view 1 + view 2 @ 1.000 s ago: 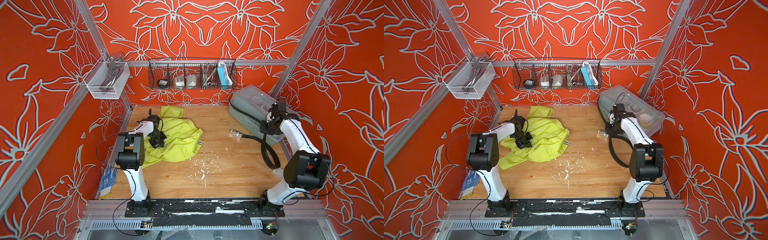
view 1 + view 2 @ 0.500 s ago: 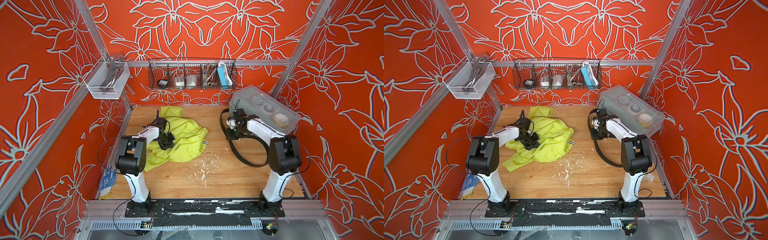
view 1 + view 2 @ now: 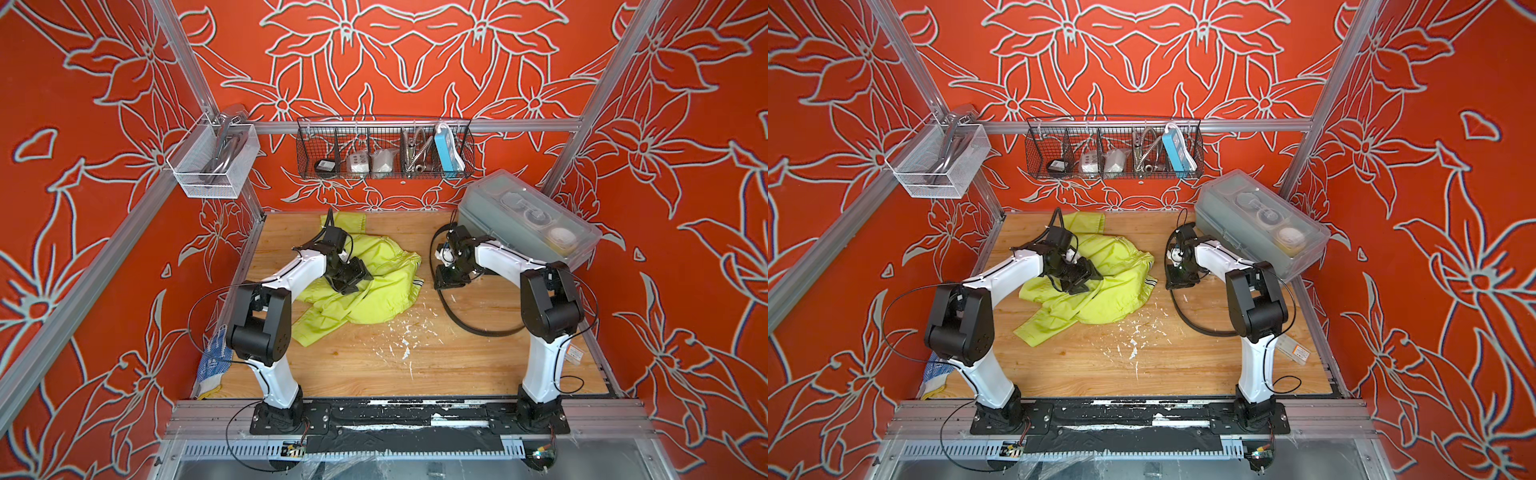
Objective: Remove the belt from the trousers
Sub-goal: Place the belt at the center of the board, then reset both arms
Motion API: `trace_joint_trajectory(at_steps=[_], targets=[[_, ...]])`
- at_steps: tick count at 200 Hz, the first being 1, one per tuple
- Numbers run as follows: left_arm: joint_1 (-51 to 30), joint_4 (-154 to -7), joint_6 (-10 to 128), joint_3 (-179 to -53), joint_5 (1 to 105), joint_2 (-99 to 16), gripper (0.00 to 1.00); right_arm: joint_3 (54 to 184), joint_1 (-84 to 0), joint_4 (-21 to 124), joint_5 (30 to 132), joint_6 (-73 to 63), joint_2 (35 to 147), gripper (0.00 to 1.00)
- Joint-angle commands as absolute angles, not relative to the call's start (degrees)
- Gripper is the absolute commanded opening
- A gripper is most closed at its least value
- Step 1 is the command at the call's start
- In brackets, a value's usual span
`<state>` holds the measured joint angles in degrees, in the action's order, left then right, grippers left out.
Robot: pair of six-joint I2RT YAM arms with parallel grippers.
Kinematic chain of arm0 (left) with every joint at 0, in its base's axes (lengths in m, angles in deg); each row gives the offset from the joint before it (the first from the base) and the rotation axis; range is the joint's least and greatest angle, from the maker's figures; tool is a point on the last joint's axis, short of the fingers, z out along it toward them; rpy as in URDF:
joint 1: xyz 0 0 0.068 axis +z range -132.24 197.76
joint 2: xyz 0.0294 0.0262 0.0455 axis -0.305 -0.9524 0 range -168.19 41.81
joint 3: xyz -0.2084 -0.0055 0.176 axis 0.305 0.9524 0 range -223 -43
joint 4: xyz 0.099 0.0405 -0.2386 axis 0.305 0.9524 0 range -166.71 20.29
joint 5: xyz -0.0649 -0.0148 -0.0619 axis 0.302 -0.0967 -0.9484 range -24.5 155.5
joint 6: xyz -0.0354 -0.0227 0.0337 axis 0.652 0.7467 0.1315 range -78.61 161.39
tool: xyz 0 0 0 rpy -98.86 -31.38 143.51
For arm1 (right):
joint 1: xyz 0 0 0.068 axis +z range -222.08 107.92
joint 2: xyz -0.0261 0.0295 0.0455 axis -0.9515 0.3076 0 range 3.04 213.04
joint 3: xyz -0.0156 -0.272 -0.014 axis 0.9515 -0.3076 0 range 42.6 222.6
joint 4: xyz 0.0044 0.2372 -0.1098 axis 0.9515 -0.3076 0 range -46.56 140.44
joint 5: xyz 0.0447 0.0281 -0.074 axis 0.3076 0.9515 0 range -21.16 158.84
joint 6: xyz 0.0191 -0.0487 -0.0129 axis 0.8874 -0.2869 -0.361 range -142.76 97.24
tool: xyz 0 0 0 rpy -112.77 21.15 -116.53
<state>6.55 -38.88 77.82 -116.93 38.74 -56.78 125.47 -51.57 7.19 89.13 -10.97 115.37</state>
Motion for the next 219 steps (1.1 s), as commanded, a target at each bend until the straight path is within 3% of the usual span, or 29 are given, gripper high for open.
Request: trace_joint_trajectory(at_steps=[1, 4, 9, 48, 82, 114, 142, 171, 188, 203, 219], targets=[[6.57, -31.16, 69.81, -120.45, 40.94, -48.92, 0.99, 128.56, -51.78, 3.36, 87.46, -11.4, 110.14, 0.74], [6.59, -30.91, 68.99, -120.78, 41.02, -47.91, 0.99, 128.93, -51.78, 3.04, 87.05, -11.43, 109.51, 0.94], [6.59, -30.68, 67.66, -121.28, 41.07, -46.35, 0.99, 129.4, -51.78, 2.49, 86.42, -11.55, 108.57, 1.0], [7.05, -28.77, 53.25, -122.84, 53.52, -34.92, 0.99, 133.03, -52.95, -1.78, 81.47, -13.53, 99.74, 1.0], [9.62, -30.56, 49.98, -117.85, 60.96, -28.99, 0.99, 123.65, -57.85, 6.46, 83.59, -19.15, 86.1, 1.0], [9.85, -40.05, 53.82, -105.61, 75.08, -22.17, 0.99, 100.99, -64.86, 27.0, 77.41, -24.89, 67.97, 1.0], [9.93, -51.17, 42.33, -95.02, 75.88, -19.68, 0.99, 71.76, -66.51, 64.07, 65.94, -34.36, 53.61, 1.0], [9.93, -65.27, 36.36, -83.6, 76.54, -14.43, 0.99, 65.95, -70.06, 68.12, 64.16, -25.36, 59.14, 1.0], [10.75, -80.34, 41.2, -72.79, 82.02, -7.76, 0.99, 62.31, -70.15, 76.18, 67.32, -25.24, 64.43, 1.0], [12.79, -96.2, 42.01, -60.67, 79.08, -2.54, 0.99, 60.49, -70.24, 82.45, 72.04, -27.06, 69.11, 1.0], [16.07, -96.44, 45.33, -56.83, 76.12, -0.97, 0.99, 60.88, -70.24, 86.78, 71.76, -26.53, 72.76, 1.0]])
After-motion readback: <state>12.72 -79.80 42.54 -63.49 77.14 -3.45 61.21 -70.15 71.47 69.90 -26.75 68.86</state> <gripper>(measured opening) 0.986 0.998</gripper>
